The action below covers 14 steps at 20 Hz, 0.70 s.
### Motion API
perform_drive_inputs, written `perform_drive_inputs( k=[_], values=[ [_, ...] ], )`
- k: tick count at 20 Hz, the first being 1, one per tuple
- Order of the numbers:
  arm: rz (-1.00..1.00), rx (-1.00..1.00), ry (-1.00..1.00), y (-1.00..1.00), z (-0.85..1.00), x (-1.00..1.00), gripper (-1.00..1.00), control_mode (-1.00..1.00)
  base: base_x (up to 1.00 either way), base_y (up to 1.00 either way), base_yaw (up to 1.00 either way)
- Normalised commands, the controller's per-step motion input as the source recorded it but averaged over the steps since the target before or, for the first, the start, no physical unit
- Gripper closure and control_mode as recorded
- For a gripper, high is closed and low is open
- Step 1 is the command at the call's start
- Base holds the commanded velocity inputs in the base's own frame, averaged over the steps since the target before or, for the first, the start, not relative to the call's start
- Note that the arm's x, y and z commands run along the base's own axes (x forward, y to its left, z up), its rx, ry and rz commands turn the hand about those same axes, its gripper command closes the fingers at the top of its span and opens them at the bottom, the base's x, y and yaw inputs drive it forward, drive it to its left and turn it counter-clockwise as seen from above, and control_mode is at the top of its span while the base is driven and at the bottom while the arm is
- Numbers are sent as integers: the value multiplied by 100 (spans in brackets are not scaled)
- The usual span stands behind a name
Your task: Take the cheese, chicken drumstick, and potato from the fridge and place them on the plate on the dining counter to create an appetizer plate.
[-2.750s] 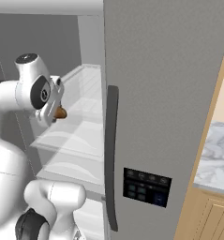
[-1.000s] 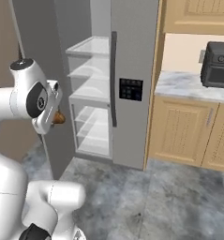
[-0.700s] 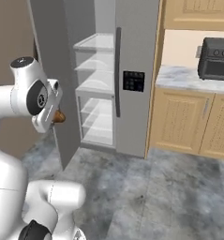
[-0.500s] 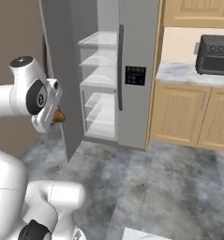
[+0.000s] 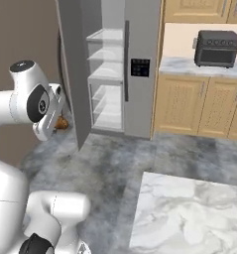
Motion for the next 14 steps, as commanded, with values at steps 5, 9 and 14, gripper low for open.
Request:
perform_drive_inputs(
  k=[5,9,14],
  values=[
    [0,0,0,0,0,0,100,100,-100,0,-12],
    [0,0,0,0,0,0,100,100,-100,0,-10],
    [0,0,0,0,0,0,100,100,-100,0,-9]
  ],
)
